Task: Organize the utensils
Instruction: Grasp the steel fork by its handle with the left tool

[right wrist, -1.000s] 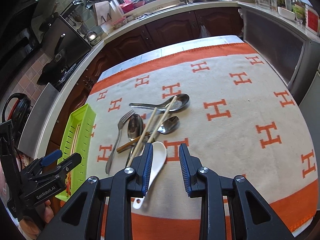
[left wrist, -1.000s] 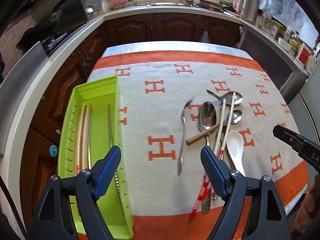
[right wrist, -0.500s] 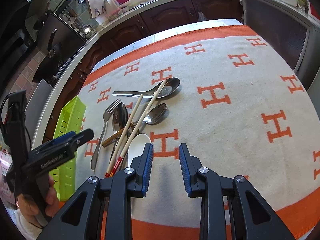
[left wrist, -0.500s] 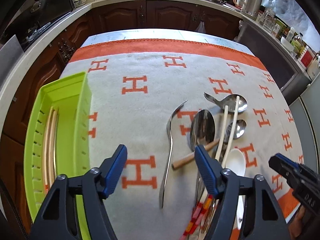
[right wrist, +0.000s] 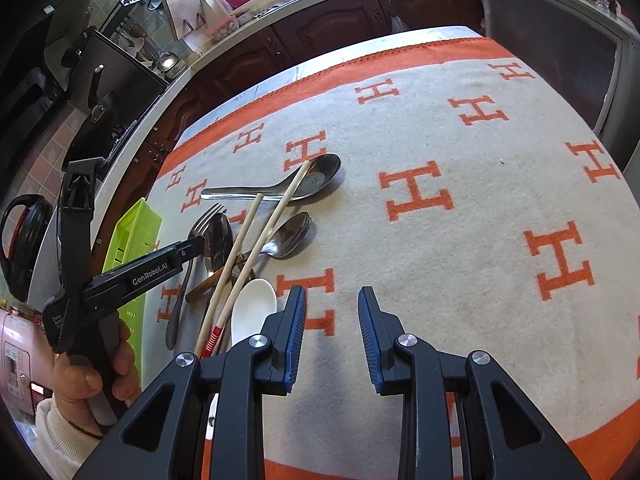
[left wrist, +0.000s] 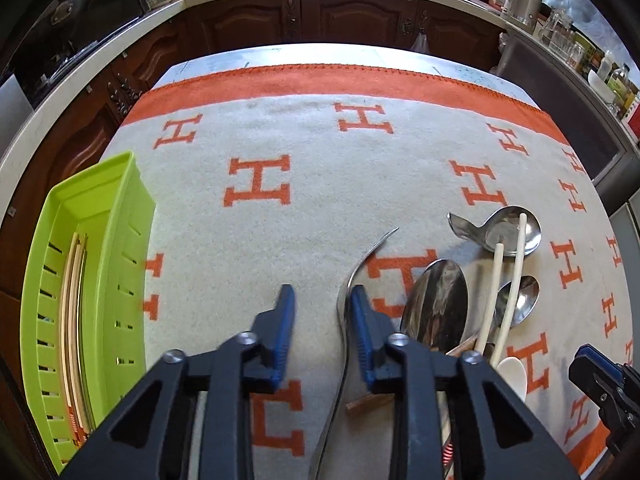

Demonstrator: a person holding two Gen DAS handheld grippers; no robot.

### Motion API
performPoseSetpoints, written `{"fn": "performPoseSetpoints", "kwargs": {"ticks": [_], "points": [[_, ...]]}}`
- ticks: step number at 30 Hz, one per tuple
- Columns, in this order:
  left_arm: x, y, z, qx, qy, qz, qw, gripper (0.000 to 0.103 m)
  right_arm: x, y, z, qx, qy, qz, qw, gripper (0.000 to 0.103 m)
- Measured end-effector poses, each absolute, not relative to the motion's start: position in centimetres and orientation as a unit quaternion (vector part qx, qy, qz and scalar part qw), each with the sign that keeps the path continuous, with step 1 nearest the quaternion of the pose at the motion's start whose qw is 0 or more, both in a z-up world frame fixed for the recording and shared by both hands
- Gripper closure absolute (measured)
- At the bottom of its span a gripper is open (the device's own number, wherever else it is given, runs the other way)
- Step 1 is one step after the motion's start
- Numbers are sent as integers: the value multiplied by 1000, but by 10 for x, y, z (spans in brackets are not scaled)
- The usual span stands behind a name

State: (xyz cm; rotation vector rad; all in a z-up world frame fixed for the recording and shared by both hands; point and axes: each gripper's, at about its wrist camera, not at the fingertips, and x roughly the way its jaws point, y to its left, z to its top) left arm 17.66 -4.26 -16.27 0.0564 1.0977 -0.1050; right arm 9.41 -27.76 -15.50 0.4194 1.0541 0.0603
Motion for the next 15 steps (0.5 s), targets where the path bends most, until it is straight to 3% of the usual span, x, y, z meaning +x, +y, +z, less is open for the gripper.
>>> {"fn": "performPoseSetpoints", "kwargs": {"ticks": [4, 15], "points": [[176, -47, -164, 29, 507, -63, 859, 100, 97, -278, -161, 200, 503, 30, 840, 76], [168, -30, -151, -9, 492, -70, 868, 102, 103, -277, -169, 206, 507, 31, 836, 76]]}}
